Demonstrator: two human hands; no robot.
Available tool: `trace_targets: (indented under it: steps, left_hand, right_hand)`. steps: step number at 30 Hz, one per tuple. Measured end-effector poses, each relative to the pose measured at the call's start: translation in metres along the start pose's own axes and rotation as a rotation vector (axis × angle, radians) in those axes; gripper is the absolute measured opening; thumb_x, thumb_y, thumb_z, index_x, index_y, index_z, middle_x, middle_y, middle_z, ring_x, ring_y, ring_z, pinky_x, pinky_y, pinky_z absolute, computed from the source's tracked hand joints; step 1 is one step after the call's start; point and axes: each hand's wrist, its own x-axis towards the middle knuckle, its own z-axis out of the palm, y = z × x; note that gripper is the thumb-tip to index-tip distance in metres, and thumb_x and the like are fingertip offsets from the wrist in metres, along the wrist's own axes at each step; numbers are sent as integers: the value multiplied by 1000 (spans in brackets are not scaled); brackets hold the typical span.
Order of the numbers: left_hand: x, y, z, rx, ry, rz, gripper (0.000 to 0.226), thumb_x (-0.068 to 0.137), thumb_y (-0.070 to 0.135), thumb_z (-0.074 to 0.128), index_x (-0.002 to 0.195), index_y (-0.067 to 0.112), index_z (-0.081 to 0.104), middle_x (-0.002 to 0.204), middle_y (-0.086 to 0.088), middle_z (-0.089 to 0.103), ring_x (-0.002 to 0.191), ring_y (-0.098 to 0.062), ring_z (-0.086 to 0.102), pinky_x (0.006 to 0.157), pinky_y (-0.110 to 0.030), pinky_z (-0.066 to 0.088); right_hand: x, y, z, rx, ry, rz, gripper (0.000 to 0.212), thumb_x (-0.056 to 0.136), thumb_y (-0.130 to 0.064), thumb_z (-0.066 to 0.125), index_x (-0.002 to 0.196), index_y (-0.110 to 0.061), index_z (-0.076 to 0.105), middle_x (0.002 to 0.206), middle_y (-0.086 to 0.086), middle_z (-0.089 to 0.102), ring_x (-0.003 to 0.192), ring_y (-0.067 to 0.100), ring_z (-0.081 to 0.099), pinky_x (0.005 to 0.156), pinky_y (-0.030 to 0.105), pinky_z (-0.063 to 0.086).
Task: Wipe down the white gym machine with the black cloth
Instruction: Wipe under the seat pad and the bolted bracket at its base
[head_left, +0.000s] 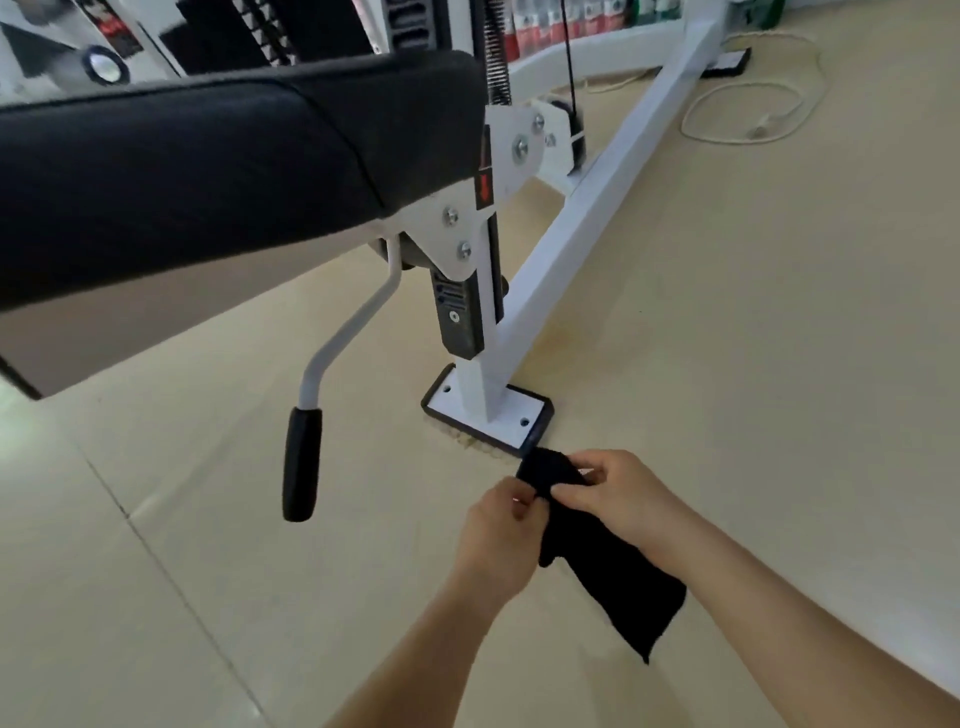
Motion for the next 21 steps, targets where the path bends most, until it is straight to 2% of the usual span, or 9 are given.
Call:
trace_targets:
  steps: [3,5,6,8,9,11,14,18,21]
  left_hand:
    - [10,5,-1,23,178,0,8,95,28,57,96,23,62,84,7,66,80,-16,63,66,-25,46]
    - [25,13,-5,22,306,52,3,95,22,55,95,22,58,88,4,63,86,-20,61,71,-30,44]
    - [33,18,-6,23,354,84,8,94,16,54,97,22,56,93,3,58,88,-20,58,72,-27,40]
    - [51,26,-9,92,384,142,27,90,5,49,111,22,54,109,2,45,99,-18,50,79,-19,32]
    - [59,26,-9,189,375,169,38,88,1,47,120,22,53,116,2,41,109,-19,45,84,-19,31]
    - [77,24,-6,400,283,210,54,86,-1,46,133,24,51,134,1,39,123,-20,38,94,-24,36]
    - [107,13,10,617,58,308,55,92,7,46,145,23,42,152,3,33,134,-21,37,106,-35,40]
    - [140,-1,25,776,-148,292,75,94,9,47,156,17,7,164,1,4,149,-17,16,115,-34,32]
    - [153,-10,23,837,-130,258,88,91,12,53,155,16,-7,164,6,-2,149,-13,9,112,-34,35]
  right_hand:
    - [11,-6,3,-52,257,-83,25,80,-14,77,95,-22,59,81,-1,64,73,17,62,63,24,45]
    - [22,-14,9,-28,392,-173,21,82,-12,72,89,-22,56,84,-4,63,77,13,61,63,17,44]
    - [29,-16,13,-17,428,-228,18,84,-9,67,91,-23,58,90,-4,63,84,13,62,71,17,47]
    - [46,-18,19,-113,417,-326,29,88,-3,56,111,-18,61,116,2,61,110,18,58,96,24,46]
    - [55,-14,22,-240,357,-337,39,90,-2,52,126,-13,57,133,7,53,126,21,49,105,25,38]
    - [71,3,28,-545,221,-277,54,94,-7,48,146,-7,35,156,13,27,145,26,23,114,32,27]
    - [85,33,37,-846,120,-156,73,97,-23,46,156,-15,5,165,6,1,151,25,1,113,45,33]
    - [103,43,37,-934,161,-163,83,96,-31,50,156,-29,-7,163,-1,-3,148,23,7,109,47,30]
    - [122,37,38,-983,186,-216,92,90,-29,59,155,-33,-6,157,6,4,140,29,19,102,49,35]
